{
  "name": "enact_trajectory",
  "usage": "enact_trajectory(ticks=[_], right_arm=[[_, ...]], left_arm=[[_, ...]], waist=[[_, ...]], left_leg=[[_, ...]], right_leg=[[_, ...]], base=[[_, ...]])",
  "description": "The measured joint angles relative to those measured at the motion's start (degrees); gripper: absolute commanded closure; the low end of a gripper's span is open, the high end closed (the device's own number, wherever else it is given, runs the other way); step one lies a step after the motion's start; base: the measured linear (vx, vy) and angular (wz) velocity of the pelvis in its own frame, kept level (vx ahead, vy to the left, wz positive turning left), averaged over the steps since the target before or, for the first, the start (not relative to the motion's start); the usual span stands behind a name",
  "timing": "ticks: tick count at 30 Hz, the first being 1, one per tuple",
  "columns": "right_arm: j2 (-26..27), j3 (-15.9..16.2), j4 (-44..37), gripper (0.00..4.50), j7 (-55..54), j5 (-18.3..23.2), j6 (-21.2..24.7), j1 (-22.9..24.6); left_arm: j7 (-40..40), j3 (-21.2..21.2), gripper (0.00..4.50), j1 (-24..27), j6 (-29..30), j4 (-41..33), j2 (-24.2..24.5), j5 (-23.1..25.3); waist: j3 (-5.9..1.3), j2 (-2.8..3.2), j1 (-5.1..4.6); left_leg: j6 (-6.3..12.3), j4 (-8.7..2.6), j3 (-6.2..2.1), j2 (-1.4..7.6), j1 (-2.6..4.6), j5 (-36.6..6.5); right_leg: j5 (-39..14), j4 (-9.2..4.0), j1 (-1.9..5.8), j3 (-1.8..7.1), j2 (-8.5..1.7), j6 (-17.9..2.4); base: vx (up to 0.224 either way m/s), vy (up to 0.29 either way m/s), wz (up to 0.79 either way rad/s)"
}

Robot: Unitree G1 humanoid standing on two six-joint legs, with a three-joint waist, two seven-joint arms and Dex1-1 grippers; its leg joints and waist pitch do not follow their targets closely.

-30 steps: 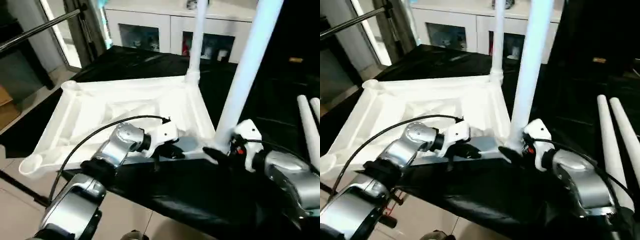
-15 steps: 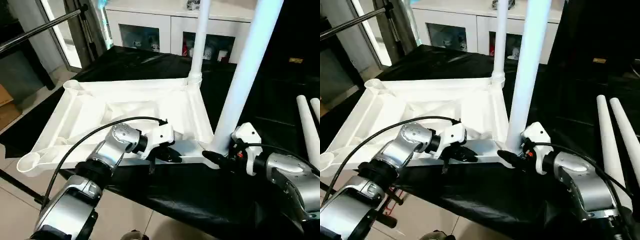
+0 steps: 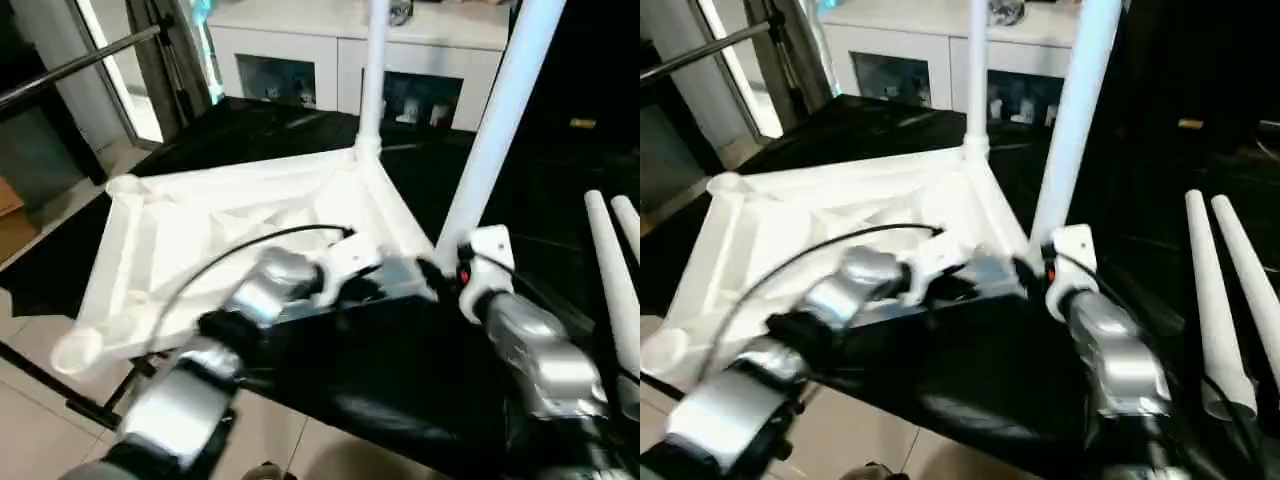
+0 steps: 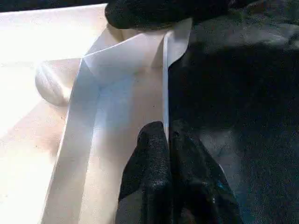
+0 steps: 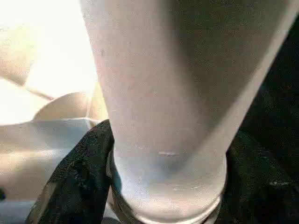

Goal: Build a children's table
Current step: Rotate leg to tighten

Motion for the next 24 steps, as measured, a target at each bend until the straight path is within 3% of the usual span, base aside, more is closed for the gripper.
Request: enact_trajectory(ticks=[1,3,6,8,17,24], right_arm=[[0.1,0.0,0.4,1.75,-0.6,-0.1,-0.5,-0.1],[1.0,-1.1,1.3,1.05,-1.2,-0.1,-1.1,-0.5],[1.5,-1.7,1.5,1.02,-1.2,0.0,-1.5,-0.8],[1.4,-1.7,1.7,0.65,-1.1,-0.2,-1.6,-0.9],[-7.1,3.1,-1.0,0.65,13.5,0.2,-2.8,1.9],[-16.5,6.3,-6.7,0.65,28.9,3.5,-3.6,6.1]], left_arm=[[0.5,0.1,4.5,0.0,0.1,0.2,-0.4,0.0],[1.2,0.5,4.5,-0.5,0.1,1.2,-1.0,0.0],[1.5,0.7,4.5,-0.7,-0.1,1.7,-1.5,0.0],[1.4,0.7,4.5,-0.8,-0.8,2.1,-1.5,0.0],[-6.8,0.6,4.5,1.3,-4.7,-0.6,2.4,-0.8],[-15.7,-0.4,4.5,4.1,-7.9,-5.0,7.3,-2.0]], waist=[[-0.02,0.03,-0.01],[-0.03,0.06,-0.05],[-0.04,0.07,-0.08],[-0.05,0.09,-0.06],[-0.05,0.17,-0.41],[-0.05,0.23,0.35]], left_leg=[[0.0,-0.06,-0.01,0.0,0.05,0.0],[0.01,-0.09,-0.01,-0.03,0.07,0.0],[0.01,-0.08,0.0,-0.08,0.03,0.0],[0.01,-0.09,-0.01,-0.08,0.02,0.0],[0.03,-0.24,-0.01,-0.02,-0.1,0.0],[0.21,-0.15,0.05,0.0,-0.29,0.0]], right_leg=[[0.0,-0.14,0.1,-0.03,0.0,0.0],[0.0,-0.26,0.19,-0.02,-0.01,0.0],[0.0,-0.27,0.21,0.01,-0.04,0.0],[0.0,-0.26,0.21,0.01,-0.04,0.0],[0.1,-0.18,0.08,-0.03,-0.02,0.0],[0.0,-0.16,-0.07,-0.01,-0.02,0.0]], base=[[0.0,0.0,0.0],[0.0,0.0,0.0],[0.0,0.0,0.0],[0.0,0.0,0.0],[0.0,0.0,0.0],[0.0,0.0,0.0]])
